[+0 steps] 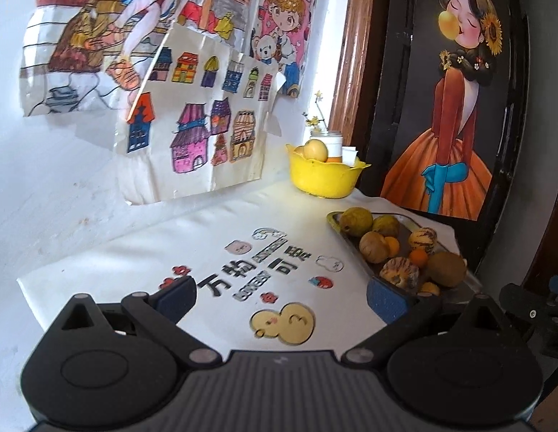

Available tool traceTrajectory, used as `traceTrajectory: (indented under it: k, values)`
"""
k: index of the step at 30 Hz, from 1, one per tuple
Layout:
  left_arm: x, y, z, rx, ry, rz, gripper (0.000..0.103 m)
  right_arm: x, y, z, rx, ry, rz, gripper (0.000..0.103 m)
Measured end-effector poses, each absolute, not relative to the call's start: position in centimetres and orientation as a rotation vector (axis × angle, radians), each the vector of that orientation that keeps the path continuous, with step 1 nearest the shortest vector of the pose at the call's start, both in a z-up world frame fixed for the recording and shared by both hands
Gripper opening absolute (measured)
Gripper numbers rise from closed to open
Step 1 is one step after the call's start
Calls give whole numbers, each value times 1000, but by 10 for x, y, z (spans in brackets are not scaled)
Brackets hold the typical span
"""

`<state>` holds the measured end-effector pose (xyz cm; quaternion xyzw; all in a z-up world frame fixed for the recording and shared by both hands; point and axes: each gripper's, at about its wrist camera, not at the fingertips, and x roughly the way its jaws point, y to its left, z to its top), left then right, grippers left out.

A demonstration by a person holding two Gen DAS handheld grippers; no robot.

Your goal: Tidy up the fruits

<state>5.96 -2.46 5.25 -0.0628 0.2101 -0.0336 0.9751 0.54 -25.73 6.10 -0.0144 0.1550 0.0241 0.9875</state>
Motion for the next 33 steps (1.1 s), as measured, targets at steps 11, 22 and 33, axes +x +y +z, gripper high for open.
traceTrajectory:
  k: [11,22,33]
  values:
    - [34,-9,37,-133,433,-27,103,-11,-244,46,-15,313,92,102]
    - [22,5,29,-158,419,-8,103,-20,-238,38,-9,293,102,102]
    - [19,7,14,-145,416,-14,103,-23,-237,20,0,287,87,102]
